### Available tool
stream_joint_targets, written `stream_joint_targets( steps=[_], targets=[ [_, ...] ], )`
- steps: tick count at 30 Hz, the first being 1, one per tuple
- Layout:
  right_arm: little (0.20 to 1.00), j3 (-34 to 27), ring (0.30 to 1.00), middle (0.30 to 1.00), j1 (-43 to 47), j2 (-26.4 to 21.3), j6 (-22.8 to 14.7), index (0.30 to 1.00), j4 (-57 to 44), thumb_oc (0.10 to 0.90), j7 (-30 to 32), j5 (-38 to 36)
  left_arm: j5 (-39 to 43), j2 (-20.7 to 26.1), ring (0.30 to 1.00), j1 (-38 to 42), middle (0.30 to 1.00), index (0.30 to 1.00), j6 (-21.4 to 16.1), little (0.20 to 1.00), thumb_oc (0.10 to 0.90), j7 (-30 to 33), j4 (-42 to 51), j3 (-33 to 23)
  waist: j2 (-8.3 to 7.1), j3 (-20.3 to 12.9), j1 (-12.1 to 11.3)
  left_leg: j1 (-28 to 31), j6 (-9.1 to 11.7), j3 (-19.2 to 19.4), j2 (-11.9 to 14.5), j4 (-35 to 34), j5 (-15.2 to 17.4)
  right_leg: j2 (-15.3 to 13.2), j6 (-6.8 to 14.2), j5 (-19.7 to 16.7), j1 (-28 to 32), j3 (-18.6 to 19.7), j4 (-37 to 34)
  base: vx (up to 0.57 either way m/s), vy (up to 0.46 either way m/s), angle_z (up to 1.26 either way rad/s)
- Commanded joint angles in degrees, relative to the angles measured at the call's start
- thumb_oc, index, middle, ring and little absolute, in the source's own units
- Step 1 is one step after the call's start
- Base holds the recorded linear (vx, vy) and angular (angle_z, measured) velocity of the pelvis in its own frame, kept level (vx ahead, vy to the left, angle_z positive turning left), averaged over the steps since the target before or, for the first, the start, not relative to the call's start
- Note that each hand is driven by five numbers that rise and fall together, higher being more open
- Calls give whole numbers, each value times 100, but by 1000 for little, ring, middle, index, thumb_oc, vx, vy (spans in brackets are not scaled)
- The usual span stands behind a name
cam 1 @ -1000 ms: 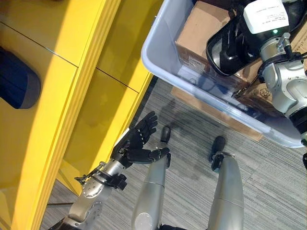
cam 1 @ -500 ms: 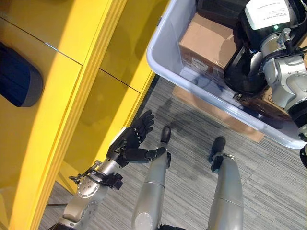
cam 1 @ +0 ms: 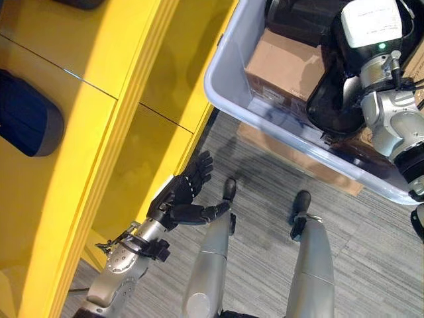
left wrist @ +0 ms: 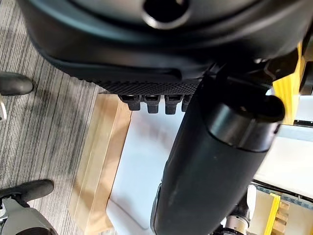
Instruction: Move parts from the plastic box to the shelf.
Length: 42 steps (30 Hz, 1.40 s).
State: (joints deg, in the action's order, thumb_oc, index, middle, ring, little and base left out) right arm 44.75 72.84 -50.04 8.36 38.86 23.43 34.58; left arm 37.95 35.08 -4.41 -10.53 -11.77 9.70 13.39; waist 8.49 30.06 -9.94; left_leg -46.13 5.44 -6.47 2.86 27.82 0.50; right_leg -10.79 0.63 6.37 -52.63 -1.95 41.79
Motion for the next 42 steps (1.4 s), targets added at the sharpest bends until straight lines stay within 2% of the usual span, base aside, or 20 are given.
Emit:
stream_joint_targets(
  steps=[1,11,12,21,26,27,28,29,37,42],
  targets=[
    [300,-485,300,300,595,-483,-410,300,-812,400,709,-153,181,51,1000,24,1000,1000,-563,1000,900,-19,695,-34,143,-26,107,354,-404,200,106,-202,380,128,-217,865,644,-125,7,-12,26,-3],
    [300,-1387,300,300,-482,-874,-660,300,-2575,400,604,-151,340,69,1000,7,1000,1000,-615,1000,900,3,599,-110,-58,-26,434,769,-374,350,255,-356,418,180,-146,760,944,-24,-288,-6,5,-5],
    [300,-1583,300,300,-680,-927,-690,300,-2761,400,524,-62,331,92,1000,31,1000,1000,-613,1000,900,20,554,-101,-125,-26,500,854,-363,369,299,-383,423,202,-132,728,1010,-13,-355,-15,-22,-13],
    [300,-1595,300,300,-777,-1067,-690,300,-2648,400,419,-35,249,73,1000,209,1000,1000,-649,1000,900,165,415,22,-252,-26,587,1004,-343,402,388,-443,424,227,-99,662,1159,-7,-510,-17,-19,-8],
    [300,-1447,300,300,-751,-1144,-727,300,-2543,400,5,23,211,73,1000,246,1000,1000,-637,1000,900,151,350,22,-292,-26,593,1061,-328,392,417,-514,380,232,-93,630,1222,-30,-587,0,0,0],
    [509,-1420,509,509,-737,-1138,-734,509,-2535,549,-8,23,205,66,1000,249,1000,1000,-643,1000,900,146,346,21,-295,-26,593,1063,-328,394,422,-524,372,235,-94,624,1221,-29,-594,0,0,0],
    [588,-1344,588,588,-683,-1140,-743,588,-2512,606,-48,-6,218,64,1000,261,1000,1000,-648,1000,900,128,346,22,-295,-26,587,1078,-326,394,427,-565,353,246,-94,617,1219,-30,-611,0,0,0],
    [1000,-1256,1000,1000,-630,-1125,-717,1000,-2464,900,-16,-112,191,57,1000,284,1000,1000,-642,1000,900,141,343,31,-288,-26,590,1082,-324,400,439,-589,335,247,-99,619,1210,-28,-608,0,0,0],
    [1000,-1136,1000,1000,-582,-983,-683,1000,-2396,900,-163,18,187,46,1000,262,1000,1000,-699,1000,900,201,356,24,-257,-26,527,1155,-319,363,418,-598,335,232,-141,729,1264,-68,-446,4,-4,1],
    [1000,-1209,1000,1000,-804,-1030,-505,1000,-2349,900,-320,-17,155,41,1000,188,1000,1000,-635,1000,900,73,393,-100,-305,-26,524,1376,-317,444,484,-639,338,220,-179,833,1451,-144,-326,30,-81,6]
  ],
)
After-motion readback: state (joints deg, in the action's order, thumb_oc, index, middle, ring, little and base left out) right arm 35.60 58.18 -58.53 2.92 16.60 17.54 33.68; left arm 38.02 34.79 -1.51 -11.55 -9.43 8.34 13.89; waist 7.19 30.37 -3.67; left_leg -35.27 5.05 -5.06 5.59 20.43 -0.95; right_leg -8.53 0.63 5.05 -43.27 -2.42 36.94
